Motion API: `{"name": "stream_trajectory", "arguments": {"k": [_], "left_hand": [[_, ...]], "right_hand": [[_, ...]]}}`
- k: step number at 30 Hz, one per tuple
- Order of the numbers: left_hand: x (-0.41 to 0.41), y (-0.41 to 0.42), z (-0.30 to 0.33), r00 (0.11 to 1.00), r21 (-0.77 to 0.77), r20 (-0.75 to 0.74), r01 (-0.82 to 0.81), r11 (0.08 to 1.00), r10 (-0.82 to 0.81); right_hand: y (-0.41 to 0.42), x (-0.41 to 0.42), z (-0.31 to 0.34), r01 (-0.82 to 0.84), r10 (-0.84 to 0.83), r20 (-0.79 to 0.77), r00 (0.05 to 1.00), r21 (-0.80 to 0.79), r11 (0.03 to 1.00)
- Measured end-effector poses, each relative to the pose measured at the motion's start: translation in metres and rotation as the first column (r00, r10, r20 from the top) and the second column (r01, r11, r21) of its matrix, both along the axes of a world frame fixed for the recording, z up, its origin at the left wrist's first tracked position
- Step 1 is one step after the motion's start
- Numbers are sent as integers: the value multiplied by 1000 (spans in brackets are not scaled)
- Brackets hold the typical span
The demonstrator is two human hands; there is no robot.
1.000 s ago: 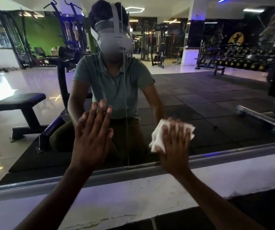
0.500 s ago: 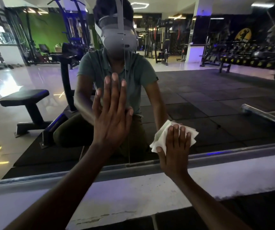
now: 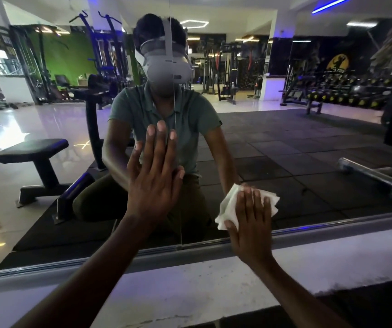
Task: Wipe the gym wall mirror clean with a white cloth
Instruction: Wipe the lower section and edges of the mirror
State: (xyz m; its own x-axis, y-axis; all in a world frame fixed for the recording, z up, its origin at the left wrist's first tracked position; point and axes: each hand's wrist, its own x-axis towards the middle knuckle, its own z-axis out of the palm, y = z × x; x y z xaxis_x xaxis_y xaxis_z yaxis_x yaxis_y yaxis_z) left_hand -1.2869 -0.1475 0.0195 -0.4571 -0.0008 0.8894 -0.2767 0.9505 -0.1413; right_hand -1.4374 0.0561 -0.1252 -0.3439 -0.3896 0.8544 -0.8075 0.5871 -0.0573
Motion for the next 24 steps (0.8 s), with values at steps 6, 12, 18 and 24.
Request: {"name": "stream_trajectory", "arguments": {"k": [6,12,18,24], "left_hand": [[-3,26,-8,1000,24,5,30,999,-30],[-22,41,-39,999,-45,23,-22,999,23],[-22,36,-41,999,-72,42,-9,997,12],[-25,31,-43,999,-93,47,-23,995,28]], "right_hand": [[-10,-24,134,150,-115,106,988,-444,883],[-10,-31,78,175,-143,103,984,-476,862],[8,-48,26,381,-59,456,888,-659,648],[-15,-64,136,439,-187,411,892,-697,567]]}}
